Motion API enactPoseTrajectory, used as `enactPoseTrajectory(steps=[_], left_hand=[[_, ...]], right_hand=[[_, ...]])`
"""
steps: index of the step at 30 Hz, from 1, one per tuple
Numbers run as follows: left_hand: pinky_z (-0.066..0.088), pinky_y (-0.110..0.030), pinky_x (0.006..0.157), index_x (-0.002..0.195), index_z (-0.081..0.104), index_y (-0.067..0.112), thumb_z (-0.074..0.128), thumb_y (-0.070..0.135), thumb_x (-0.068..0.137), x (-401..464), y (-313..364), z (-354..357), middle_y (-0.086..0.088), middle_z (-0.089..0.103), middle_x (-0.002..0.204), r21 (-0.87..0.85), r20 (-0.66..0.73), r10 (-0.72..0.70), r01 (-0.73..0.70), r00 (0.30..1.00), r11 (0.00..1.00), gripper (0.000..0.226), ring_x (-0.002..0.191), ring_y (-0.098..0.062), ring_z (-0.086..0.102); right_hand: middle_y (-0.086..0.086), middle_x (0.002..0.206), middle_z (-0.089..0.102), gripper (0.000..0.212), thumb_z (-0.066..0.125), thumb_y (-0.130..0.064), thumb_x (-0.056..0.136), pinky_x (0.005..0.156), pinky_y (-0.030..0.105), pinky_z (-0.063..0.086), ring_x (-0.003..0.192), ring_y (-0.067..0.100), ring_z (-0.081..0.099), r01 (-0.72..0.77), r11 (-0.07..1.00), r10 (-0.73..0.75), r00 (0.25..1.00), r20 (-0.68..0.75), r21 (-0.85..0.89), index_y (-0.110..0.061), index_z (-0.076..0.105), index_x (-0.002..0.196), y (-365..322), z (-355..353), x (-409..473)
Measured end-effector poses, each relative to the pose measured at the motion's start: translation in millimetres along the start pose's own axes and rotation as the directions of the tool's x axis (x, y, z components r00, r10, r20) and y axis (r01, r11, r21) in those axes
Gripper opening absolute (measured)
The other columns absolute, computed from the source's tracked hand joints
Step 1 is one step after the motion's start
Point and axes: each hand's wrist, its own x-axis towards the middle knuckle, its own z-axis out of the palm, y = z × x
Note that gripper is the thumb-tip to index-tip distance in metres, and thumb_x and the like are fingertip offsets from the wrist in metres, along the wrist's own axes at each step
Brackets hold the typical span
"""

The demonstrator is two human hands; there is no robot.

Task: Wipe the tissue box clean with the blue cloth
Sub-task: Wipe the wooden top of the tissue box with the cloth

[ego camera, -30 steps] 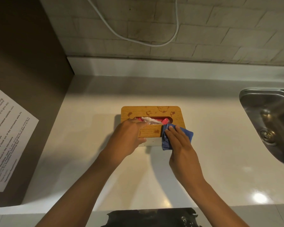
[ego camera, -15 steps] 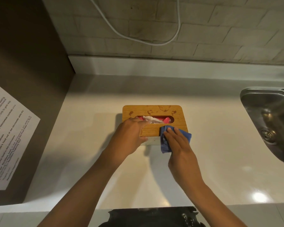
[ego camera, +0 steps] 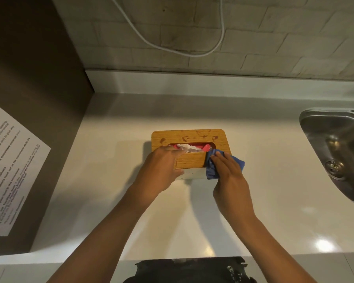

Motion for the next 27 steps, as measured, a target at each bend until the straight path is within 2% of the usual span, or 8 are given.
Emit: enactPoseTrajectory(steps=[3, 7, 13, 18, 22, 24, 27], left_hand=[[0.042, -0.027, 0.105, 0.148, 0.053, 0.027, 0.080, 0.035, 0.088, 2, 1, 0, 0.003, 0.059, 0.146, -0.001, 0.005, -0.008, 0.008, 1.000, 1.000, 0.067, 0.129, -0.017, 0.054], [0.040, -0.024, 0.104, 0.148, 0.054, 0.027, 0.079, 0.035, 0.088, 3, 1, 0, 0.003, 0.058, 0.147, -0.002, 0.006, -0.004, 0.004, 1.000, 1.000, 0.065, 0.129, -0.017, 0.053], [0.041, -0.025, 0.104, 0.148, 0.053, 0.030, 0.080, 0.036, 0.088, 0, 0, 0, 0.004, 0.059, 0.146, -0.013, -0.010, -0.008, 0.008, 1.000, 1.000, 0.067, 0.129, -0.017, 0.053], [0.042, -0.025, 0.102, 0.149, 0.052, 0.029, 0.080, 0.035, 0.087, 5, -1, -6, 0.003, 0.059, 0.147, -0.029, 0.034, 0.025, -0.024, 0.999, 0.999, 0.068, 0.129, -0.019, 0.054], [0.036, -0.021, 0.098, 0.155, 0.039, 0.037, 0.081, 0.045, 0.083, 0, -14, -22, 0.011, 0.054, 0.148, -0.124, 0.035, 0.051, -0.046, 0.998, 0.991, 0.084, 0.125, -0.009, 0.049], [0.036, -0.020, 0.096, 0.153, 0.040, 0.040, 0.080, 0.052, 0.081, -6, -28, -31, 0.015, 0.053, 0.147, -0.113, 0.007, 0.044, -0.043, 0.999, 0.993, 0.082, 0.120, -0.004, 0.047], [0.036, -0.024, 0.099, 0.146, 0.048, 0.040, 0.080, 0.054, 0.080, -16, -47, -41, 0.015, 0.053, 0.143, -0.063, 0.012, 0.031, -0.030, 0.999, 0.998, 0.074, 0.125, -0.006, 0.045]], right_hand=[[0.017, 0.134, 0.056, 0.062, 0.063, 0.024, 0.069, 0.098, 0.046, 0.048, 0.130, 0.037, 0.046, 0.006, 1.000, -0.006, 1.000, 0.012, 0.002, 0.001, 0.060, 0.126, -15, 7, 8], [0.017, 0.131, 0.058, 0.065, 0.068, 0.023, 0.063, 0.097, 0.045, 0.047, 0.126, 0.036, 0.050, 0.135, 0.991, -0.134, 0.988, 0.071, -0.011, 0.001, 0.062, 0.123, -23, 13, -7], [0.016, 0.130, 0.059, 0.064, 0.065, 0.025, 0.064, 0.091, 0.046, 0.052, 0.127, 0.036, 0.050, -0.011, 1.000, 0.011, 1.000, 0.020, -0.012, -0.001, 0.062, 0.124, -4, 1, 10], [0.016, 0.133, 0.057, 0.067, 0.064, 0.025, 0.063, 0.092, 0.040, 0.049, 0.129, 0.035, 0.047, 0.066, 0.998, -0.066, 0.996, 0.067, -0.004, -0.001, 0.062, 0.124, -19, 10, 5], [0.012, 0.134, 0.057, 0.064, 0.067, 0.021, 0.068, 0.091, 0.032, 0.046, 0.130, 0.032, 0.047, 0.073, 0.997, -0.072, 0.995, 0.073, -0.004, -0.004, 0.061, 0.126, -9, 4, 6], [0.012, 0.134, 0.057, 0.061, 0.068, 0.018, 0.071, 0.092, 0.034, 0.047, 0.131, 0.032, 0.046, 0.064, 0.998, -0.064, 0.994, 0.091, 0.000, -0.005, 0.061, 0.127, -9, 2, 7], [0.011, 0.134, 0.057, 0.061, 0.068, 0.017, 0.071, 0.091, 0.035, 0.048, 0.130, 0.031, 0.047, 0.066, 0.998, -0.066, 0.993, 0.097, 0.001, -0.005, 0.061, 0.127, -11, 1, 7]])
